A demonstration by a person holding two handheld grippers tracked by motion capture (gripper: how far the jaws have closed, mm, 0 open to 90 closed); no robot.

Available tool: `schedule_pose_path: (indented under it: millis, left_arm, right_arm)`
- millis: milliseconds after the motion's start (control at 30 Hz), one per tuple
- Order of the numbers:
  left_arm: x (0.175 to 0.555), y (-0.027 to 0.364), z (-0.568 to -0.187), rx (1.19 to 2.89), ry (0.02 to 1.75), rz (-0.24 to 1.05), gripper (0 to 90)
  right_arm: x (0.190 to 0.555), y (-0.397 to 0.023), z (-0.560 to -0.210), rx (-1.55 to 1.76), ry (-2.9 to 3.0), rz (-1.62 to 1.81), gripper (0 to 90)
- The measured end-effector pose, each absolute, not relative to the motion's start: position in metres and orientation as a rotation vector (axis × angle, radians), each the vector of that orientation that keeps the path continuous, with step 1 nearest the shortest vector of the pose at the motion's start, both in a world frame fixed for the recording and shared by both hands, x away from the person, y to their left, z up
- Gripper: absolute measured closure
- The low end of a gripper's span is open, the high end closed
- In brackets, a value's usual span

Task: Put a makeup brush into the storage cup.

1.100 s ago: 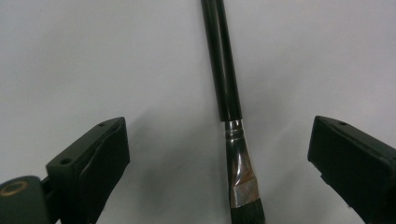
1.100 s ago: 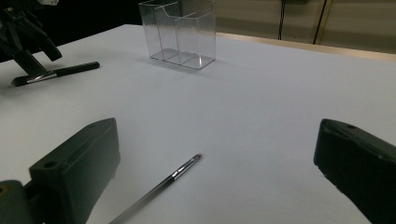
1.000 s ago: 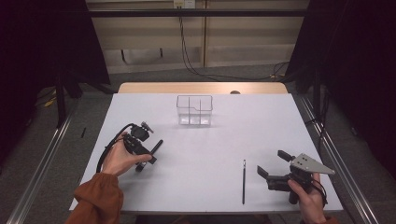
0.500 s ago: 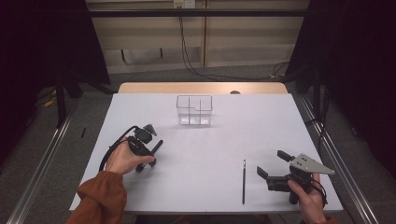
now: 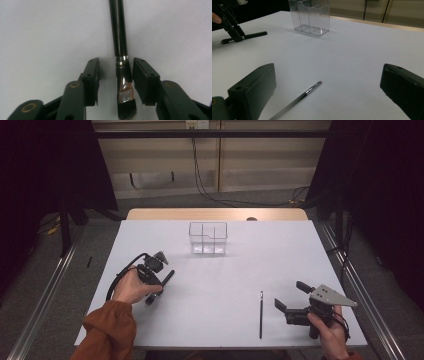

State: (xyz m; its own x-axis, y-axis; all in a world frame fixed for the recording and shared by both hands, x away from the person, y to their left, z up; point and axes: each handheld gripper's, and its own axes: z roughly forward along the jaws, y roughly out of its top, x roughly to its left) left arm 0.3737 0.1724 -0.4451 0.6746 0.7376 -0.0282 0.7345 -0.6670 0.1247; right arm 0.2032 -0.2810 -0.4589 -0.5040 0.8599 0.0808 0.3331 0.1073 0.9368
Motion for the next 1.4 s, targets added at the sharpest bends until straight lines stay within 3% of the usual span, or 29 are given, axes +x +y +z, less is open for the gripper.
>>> schedule_pose_path:
  millis: [100,267,1400]
  left_arm:
    - [0.373,0.17,-0.445,2.766,1.212,0.04,69.6]
    - [0.374,0.168,-0.445,2.772,1.208,0.019,76.0]
    - [0.373,0.183,-0.441,2.672,1.198,-0.003,77.1]
  right_arm:
    - [0.203,-0.281,-0.459,1.159,1.895,1.395,0.1]
    - [0.203,-0.281,-0.459,1.159,1.898,1.395,0.1]
    - [0.204,-0.281,-0.46,1.171,1.903,1.39,0.1]
